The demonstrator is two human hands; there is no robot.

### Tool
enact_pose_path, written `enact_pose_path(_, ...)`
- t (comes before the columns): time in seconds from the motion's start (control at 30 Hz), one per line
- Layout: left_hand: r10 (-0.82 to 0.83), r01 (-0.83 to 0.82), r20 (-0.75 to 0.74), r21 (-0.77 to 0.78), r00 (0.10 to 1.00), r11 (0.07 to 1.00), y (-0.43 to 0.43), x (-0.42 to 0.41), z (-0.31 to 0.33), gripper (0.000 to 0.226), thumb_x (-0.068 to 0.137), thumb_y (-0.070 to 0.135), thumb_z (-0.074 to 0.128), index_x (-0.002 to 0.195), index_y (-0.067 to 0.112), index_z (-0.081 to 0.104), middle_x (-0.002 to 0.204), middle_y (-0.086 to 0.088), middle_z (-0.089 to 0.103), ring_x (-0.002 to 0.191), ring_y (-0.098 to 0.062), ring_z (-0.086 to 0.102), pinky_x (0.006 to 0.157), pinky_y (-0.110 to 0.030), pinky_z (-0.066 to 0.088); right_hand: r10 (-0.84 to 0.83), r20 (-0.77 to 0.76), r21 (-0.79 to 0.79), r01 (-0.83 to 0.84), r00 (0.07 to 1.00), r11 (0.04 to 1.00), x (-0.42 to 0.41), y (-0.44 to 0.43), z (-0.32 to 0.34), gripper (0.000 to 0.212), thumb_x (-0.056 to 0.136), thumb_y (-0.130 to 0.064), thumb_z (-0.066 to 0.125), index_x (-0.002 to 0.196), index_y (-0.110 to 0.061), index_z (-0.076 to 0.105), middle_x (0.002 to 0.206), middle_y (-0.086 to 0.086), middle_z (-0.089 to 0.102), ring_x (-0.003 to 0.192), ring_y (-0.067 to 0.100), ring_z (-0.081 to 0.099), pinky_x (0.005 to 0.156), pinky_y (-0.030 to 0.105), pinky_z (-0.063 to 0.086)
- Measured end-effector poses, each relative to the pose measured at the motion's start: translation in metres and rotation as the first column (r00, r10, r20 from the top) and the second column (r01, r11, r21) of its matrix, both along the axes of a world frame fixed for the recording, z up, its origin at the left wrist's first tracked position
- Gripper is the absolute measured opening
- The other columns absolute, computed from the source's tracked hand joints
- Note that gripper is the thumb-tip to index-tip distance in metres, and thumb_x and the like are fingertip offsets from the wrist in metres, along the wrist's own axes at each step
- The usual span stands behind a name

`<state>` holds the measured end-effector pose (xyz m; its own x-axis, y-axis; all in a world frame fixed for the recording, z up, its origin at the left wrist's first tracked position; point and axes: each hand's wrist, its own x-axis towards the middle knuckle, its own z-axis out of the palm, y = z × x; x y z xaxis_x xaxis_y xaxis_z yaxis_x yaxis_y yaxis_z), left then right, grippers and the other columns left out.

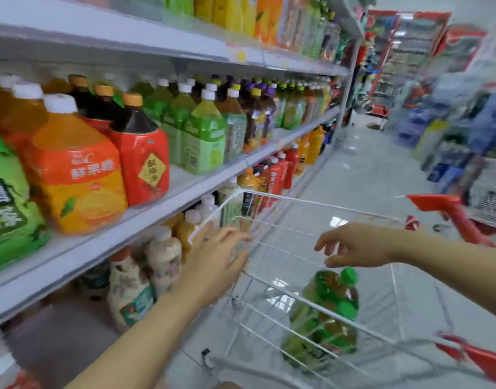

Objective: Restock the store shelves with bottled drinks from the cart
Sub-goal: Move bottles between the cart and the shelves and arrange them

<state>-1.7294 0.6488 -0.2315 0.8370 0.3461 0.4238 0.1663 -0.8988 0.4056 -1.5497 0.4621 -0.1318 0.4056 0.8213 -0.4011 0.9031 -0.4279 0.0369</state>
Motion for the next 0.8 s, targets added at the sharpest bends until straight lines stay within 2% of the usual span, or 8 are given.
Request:
enact_pose_path(0.1, -0.05, 0.051, -0.095, 0.004, 0.994, 0.999, -0.008, 0.014, -0.011, 0.065, 0.081, 0.059, 0.01, 0.116, 0.034, 0.058, 0.118, 0.016, 0.059, 0.112, -0.008, 0.052, 0.105, -0.036, 0.028, -0.067, -0.022, -0.132, 0.064, 0.998, 0.989, 0.014, -0.021, -0.016, 0.047, 0.091, -0.04, 0.053, 0.135, -0.023, 0.043, 0.129, -0.003, 0.055, 0.109, 0.011, 0.053, 0.085, 0.015, 0.034)
enact_pose_path(0.2, -0.04, 0.042, -0.101, 0.016, 0.994, 0.999, -0.007, 0.017, -0.016, 0.065, 0.081, 0.058, 0.005, 0.114, 0.037, 0.057, 0.109, 0.022, 0.061, 0.102, -0.001, 0.055, 0.1, -0.03, 0.026, -0.098, -0.03, -0.16, 0.092, 0.995, 0.983, 0.025, -0.024, -0.032, 0.054, 0.09, -0.042, 0.054, 0.138, -0.02, 0.039, 0.136, 0.004, 0.048, 0.12, 0.019, 0.047, 0.098, 0.025, 0.035)
enact_pose_path(0.3, -0.039, 0.036, -0.089, -0.027, 0.995, 0.999, -0.005, 0.017, -0.017, 0.062, 0.082, 0.059, 0.007, 0.11, 0.037, 0.058, 0.098, 0.021, 0.064, 0.088, 0.002, 0.057, 0.101, -0.03, 0.026, -0.13, -0.023, -0.177, 0.124, 0.991, 0.976, 0.029, -0.02, -0.052, 0.054, 0.089, -0.04, 0.056, 0.136, -0.019, 0.04, 0.133, 0.009, 0.049, 0.118, 0.024, 0.047, 0.096, 0.031, 0.037)
enact_pose_path(0.37, -0.024, 0.02, -0.089, -0.037, 0.996, 0.999, -0.006, 0.016, -0.017, 0.064, 0.081, 0.059, 0.006, 0.111, 0.038, 0.059, 0.101, 0.022, 0.064, 0.094, 0.004, 0.057, 0.1, -0.027, 0.023, -0.15, -0.027, -0.174, 0.143, 0.988, 0.974, 0.03, -0.017, -0.067, 0.053, 0.088, -0.037, 0.059, 0.133, -0.018, 0.039, 0.128, 0.01, 0.049, 0.111, 0.025, 0.049, 0.088, 0.03, 0.039)
enact_pose_path(0.5, -0.016, 0.012, -0.093, -0.042, 0.996, 0.999, -0.008, 0.017, -0.016, 0.064, 0.082, 0.058, 0.006, 0.112, 0.038, 0.059, 0.111, 0.025, 0.062, 0.104, 0.006, 0.053, 0.099, -0.025, 0.02, -0.216, -0.045, -0.039, 0.215, 0.975, 0.976, 0.037, -0.013, -0.082, 0.036, 0.085, -0.029, 0.063, 0.114, -0.019, 0.045, 0.111, 0.007, 0.051, 0.083, 0.018, 0.05, 0.073, 0.027, 0.042)
enact_pose_path(0.63, -0.016, 0.015, -0.099, -0.014, 0.995, 1.0, -0.007, 0.017, -0.017, 0.063, 0.085, 0.056, 0.006, 0.114, 0.038, 0.059, 0.114, 0.024, 0.062, 0.105, 0.006, 0.053, 0.096, -0.023, 0.018, -0.191, -0.034, 0.01, 0.191, 0.981, 0.981, 0.04, -0.009, -0.082, 0.022, 0.084, -0.029, 0.064, 0.092, -0.021, 0.045, 0.1, 0.001, 0.049, 0.089, 0.017, 0.047, 0.072, 0.026, 0.037)
enact_pose_path(0.73, -0.014, 0.011, -0.113, -0.029, 0.993, 1.0, -0.008, 0.018, -0.016, 0.052, 0.09, 0.049, 0.015, 0.114, 0.037, 0.059, 0.113, 0.023, 0.062, 0.104, 0.005, 0.053, 0.095, -0.021, 0.016, -0.17, -0.056, 0.09, 0.174, 0.984, 0.981, 0.033, -0.002, -0.072, 0.017, 0.084, -0.028, 0.063, 0.09, -0.022, 0.048, 0.1, 0.001, 0.051, 0.089, 0.017, 0.049, 0.071, 0.025, 0.041)
enact_pose_path(0.8, -0.026, 0.019, -0.124, -0.054, 0.992, 0.998, -0.009, 0.016, -0.015, 0.048, 0.092, 0.049, 0.018, 0.115, 0.037, 0.059, 0.112, 0.023, 0.061, 0.102, 0.005, 0.052, 0.095, -0.02, 0.017, -0.179, -0.073, 0.213, 0.19, 0.981, 0.958, 0.028, 0.002, -0.052, 0.014, 0.084, -0.027, 0.062, 0.091, -0.018, 0.053, 0.1, 0.003, 0.055, 0.088, 0.017, 0.054, 0.069, 0.024, 0.047)
